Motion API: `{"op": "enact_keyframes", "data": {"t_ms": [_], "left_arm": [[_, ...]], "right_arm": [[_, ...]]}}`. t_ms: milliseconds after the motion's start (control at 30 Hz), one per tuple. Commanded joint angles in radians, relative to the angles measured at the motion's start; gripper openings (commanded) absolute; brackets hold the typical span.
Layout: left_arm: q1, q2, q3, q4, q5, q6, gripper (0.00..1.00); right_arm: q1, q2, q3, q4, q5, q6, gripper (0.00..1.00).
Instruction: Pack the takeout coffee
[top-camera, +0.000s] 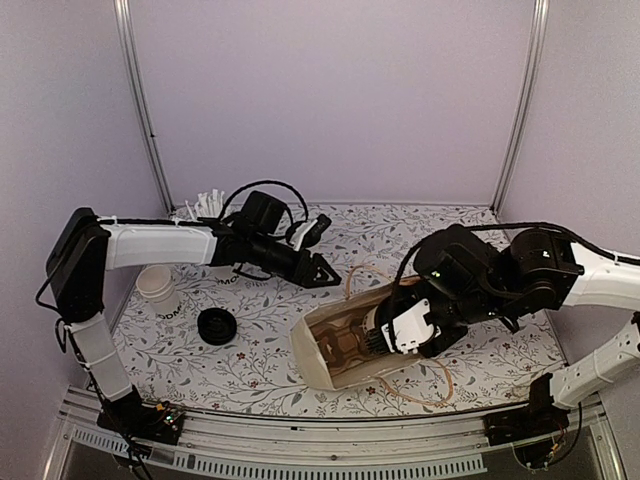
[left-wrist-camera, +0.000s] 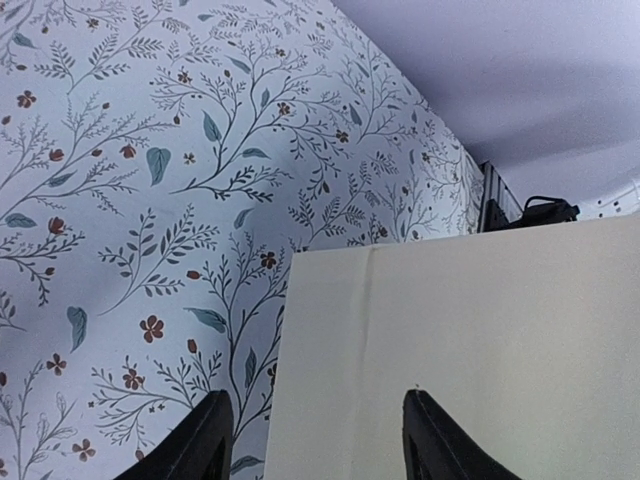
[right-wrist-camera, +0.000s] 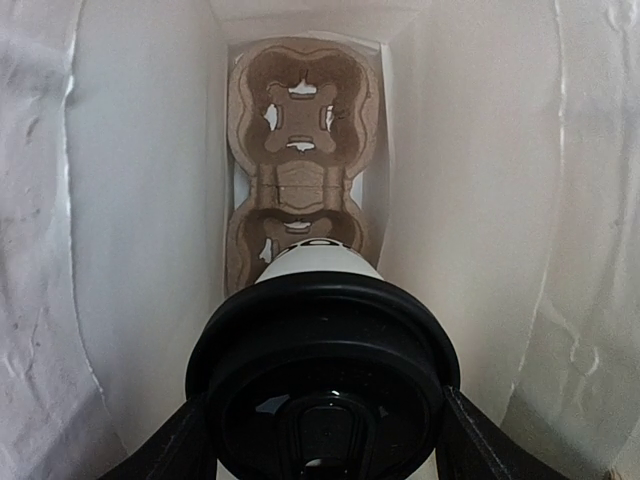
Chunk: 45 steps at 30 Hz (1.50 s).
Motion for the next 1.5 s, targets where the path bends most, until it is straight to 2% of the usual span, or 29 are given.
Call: {"op": "enact_keyframes", "data": {"t_ms": [0, 200, 500, 1067, 1467], "left_arm": [[-0.018, 0.027, 0.032, 0.042, 0.027, -0.008, 0.6], [-0.029, 0.054, 0.035, 0.054, 0.047, -0.028, 0.59], [-0.056, 0.073, 0.035, 0.067, 0.076, -0.042, 0.56], [-0.068, 0.119, 0.039, 0.13, 0.196, -0.063, 0.51], [-0.069, 0.149, 0.046, 0.135, 0.226, -0.059, 0.49]], "right_arm": [[0.008, -0.052, -0.039, -0.01, 0.025, 0.008, 0.37], [0.018, -0.086, -0.112, 0.034, 0.063, -0.008, 0.37], [0.027, -0.119, -0.128, 0.071, 0.127, -0.025, 0.37], [0.026, -0.101, -0.235, 0.239, 0.183, -0.079, 0.37], [0.027, -0.072, -0.27, 0.271, 0.157, -0.064, 0.36]]}}
